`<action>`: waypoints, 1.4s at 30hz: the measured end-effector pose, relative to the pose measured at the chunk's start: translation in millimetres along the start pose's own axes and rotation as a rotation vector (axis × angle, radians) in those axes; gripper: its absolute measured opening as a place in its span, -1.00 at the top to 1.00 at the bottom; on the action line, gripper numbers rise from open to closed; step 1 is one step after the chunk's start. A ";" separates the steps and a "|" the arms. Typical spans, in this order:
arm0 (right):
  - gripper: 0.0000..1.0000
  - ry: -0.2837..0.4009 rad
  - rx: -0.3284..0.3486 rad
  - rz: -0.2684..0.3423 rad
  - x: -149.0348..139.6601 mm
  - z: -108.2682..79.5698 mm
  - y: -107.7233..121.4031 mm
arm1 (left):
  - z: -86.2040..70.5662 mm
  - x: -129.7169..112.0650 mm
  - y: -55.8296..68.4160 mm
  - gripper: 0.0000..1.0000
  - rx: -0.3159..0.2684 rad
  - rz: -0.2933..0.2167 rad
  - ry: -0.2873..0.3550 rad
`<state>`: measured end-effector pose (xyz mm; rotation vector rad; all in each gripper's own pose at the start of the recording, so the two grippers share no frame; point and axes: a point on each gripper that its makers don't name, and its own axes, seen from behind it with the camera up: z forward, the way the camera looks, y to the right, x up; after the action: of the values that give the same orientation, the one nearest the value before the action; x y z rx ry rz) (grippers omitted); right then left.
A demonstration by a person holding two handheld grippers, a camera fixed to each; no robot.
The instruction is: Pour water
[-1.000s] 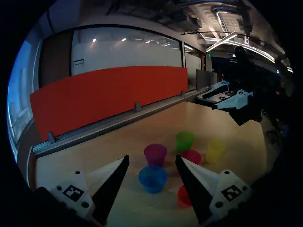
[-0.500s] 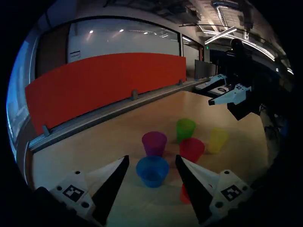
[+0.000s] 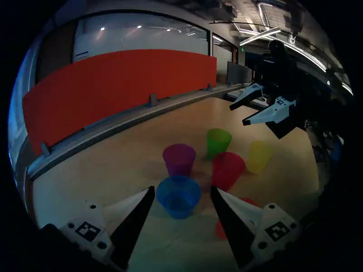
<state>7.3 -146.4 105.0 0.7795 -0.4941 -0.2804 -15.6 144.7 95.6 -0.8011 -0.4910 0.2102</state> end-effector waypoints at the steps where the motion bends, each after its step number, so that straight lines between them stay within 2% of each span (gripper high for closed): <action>1: -1.00 -0.005 0.003 0.000 -1.9 2.1 -0.3 | 1.3 -1.6 -0.5 -0.81 -0.002 -0.001 -0.004; 17: -1.00 -0.067 0.027 0.000 -27.7 26.8 -0.2 | 19.3 -26.1 -5.4 -0.81 -0.023 0.006 -0.073; 42: -1.00 -0.099 0.029 -0.017 -39.3 39.7 -1.1 | 41.7 -32.7 -8.3 -0.81 -0.031 0.018 -0.120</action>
<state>-46.9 -154.6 115.8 0.8008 -0.5863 -0.3295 -64.7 153.7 115.1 -0.8269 -0.6014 0.2693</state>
